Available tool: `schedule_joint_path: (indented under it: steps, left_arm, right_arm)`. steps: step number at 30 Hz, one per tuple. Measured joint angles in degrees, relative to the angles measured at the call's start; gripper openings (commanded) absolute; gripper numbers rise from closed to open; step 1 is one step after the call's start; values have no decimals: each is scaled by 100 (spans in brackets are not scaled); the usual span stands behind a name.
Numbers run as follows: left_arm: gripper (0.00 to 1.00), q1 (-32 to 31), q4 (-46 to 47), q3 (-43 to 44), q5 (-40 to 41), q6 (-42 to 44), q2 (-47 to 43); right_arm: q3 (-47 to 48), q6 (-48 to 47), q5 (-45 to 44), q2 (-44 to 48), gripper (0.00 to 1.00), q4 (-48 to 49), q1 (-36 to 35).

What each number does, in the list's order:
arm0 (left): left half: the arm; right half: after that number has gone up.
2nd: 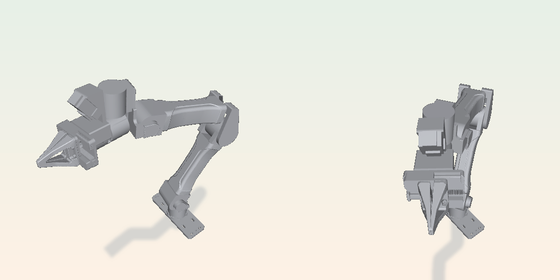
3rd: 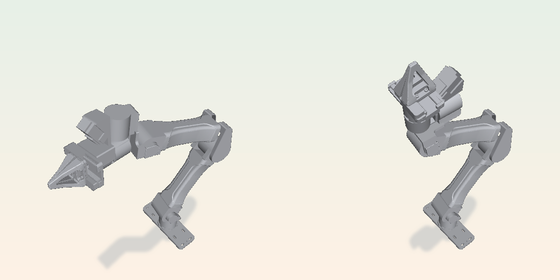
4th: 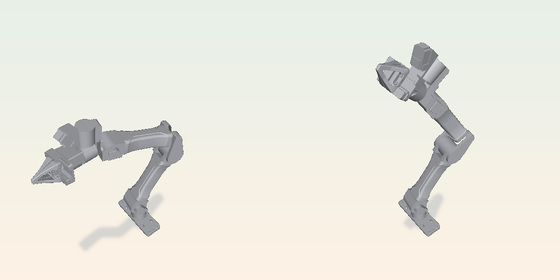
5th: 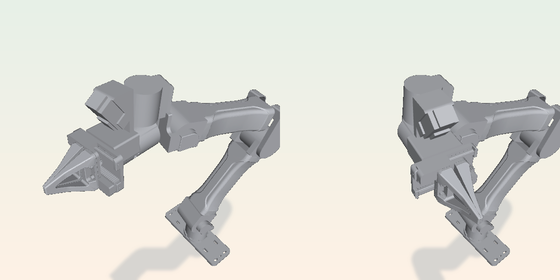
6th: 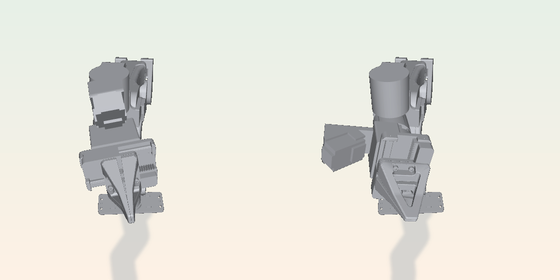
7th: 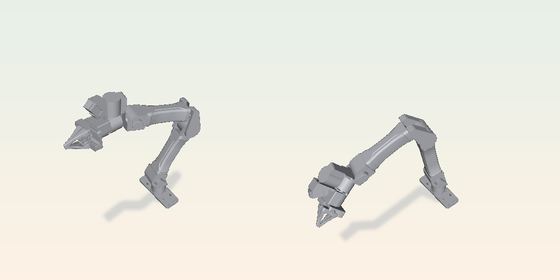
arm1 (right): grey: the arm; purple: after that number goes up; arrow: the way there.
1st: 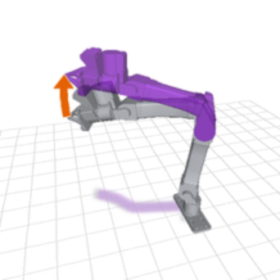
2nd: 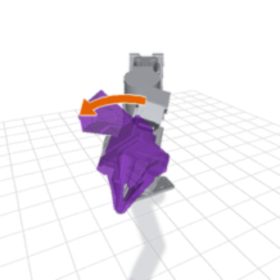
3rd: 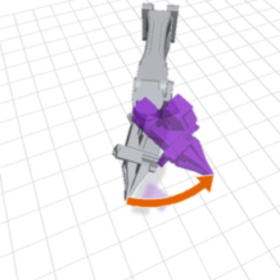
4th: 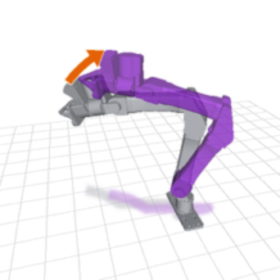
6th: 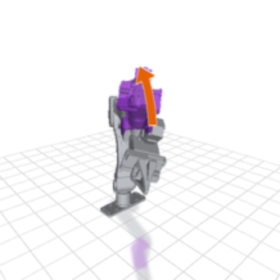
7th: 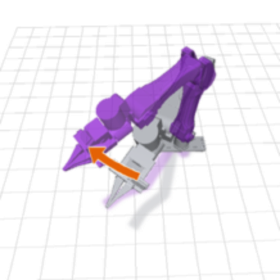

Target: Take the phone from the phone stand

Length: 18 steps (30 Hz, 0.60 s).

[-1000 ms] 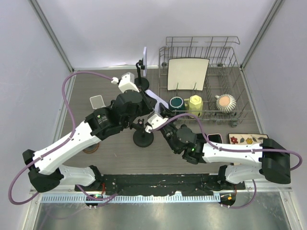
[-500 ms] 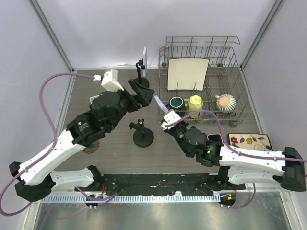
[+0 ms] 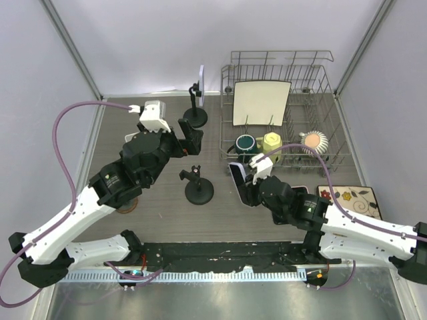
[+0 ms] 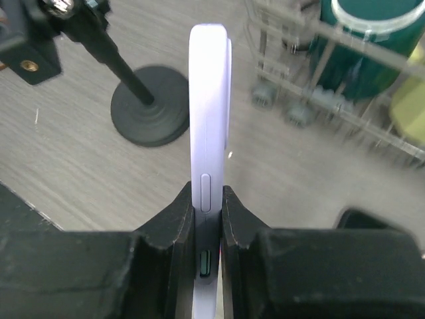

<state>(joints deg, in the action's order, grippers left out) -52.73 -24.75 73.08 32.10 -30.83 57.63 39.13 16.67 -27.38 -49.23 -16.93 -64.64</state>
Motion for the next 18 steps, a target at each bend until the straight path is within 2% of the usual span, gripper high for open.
schedule_joint_path:
  steps: [5, 8, 18]
  left_arm:
    - [100, 37, -48, -229, 37, 262, -42]
    - [100, 37, -114, -332, 63, 315, -138]
    - [100, 63, -387, -417, 136, 433, -463]
  right_arm:
    - [-680, 1290, 1088, 299, 1, -164, 973]
    - [-1086, 1755, 1644, 352, 1, -116, 1464]
    - [-1731, 2614, 3222, -24, 1, 365, 2435]
